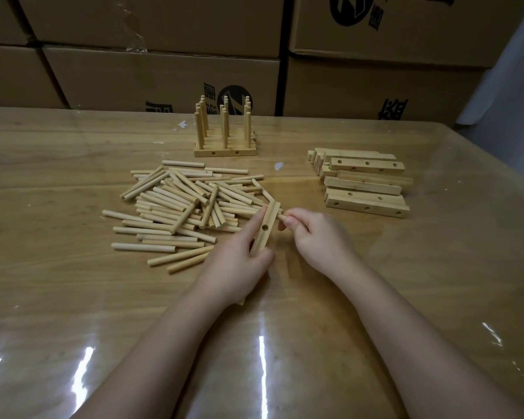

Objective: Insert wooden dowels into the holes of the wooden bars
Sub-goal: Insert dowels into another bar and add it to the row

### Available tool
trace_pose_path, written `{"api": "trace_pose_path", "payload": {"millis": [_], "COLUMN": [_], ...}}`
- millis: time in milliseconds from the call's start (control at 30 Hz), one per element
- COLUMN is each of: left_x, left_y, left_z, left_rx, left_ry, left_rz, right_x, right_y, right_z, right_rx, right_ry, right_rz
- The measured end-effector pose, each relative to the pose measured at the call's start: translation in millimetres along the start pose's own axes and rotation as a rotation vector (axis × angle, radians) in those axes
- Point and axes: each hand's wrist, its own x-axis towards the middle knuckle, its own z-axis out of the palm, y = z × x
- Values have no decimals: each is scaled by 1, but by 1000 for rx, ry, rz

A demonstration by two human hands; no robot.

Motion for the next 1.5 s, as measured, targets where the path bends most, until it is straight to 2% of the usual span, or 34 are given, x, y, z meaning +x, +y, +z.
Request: {"api": "trace_pose_path", "payload": {"millis": [167, 267, 333, 400, 467, 600, 800, 1100, 1367, 1433, 1500], "left_x": [1, 2, 4, 7, 8, 9, 6, 3, 1, 2, 4], "left_y": [0, -2, -4, -6, -8, -10, -6, -3, -1, -1, -4], "left_z": [4, 6, 6, 7, 8, 6, 5, 4, 6, 6, 6], "left_rx": [71, -80, -205, -314, -361, -438, -358, -250, -148, -155, -258], "left_ry": [45, 67, 90, 109, 117, 90, 87, 68, 85, 98, 110], "left_rz": [15, 19, -4, -25, -27, -41, -34, -34, -18, -8, 2], "right_x": [2, 0, 0, -1, 1, 2, 0, -1, 0, 2, 3], "right_y": [-2, -4, -5, -5, -4, -4, -12, -12, -9, -9, -9], "right_z": [4, 12, 16, 16, 14, 13, 9, 5, 4, 6, 9], "right_rx": [-20, -36, -137, -232, -271, -229, -191, -207, -167, -162, -153], "right_ry": [47, 167, 278, 422, 484, 443, 442, 313, 289, 289, 316], "right_rz": [-56, -158, -215, -226, -236, -245, -184, -119, -100, -105, -127]}}
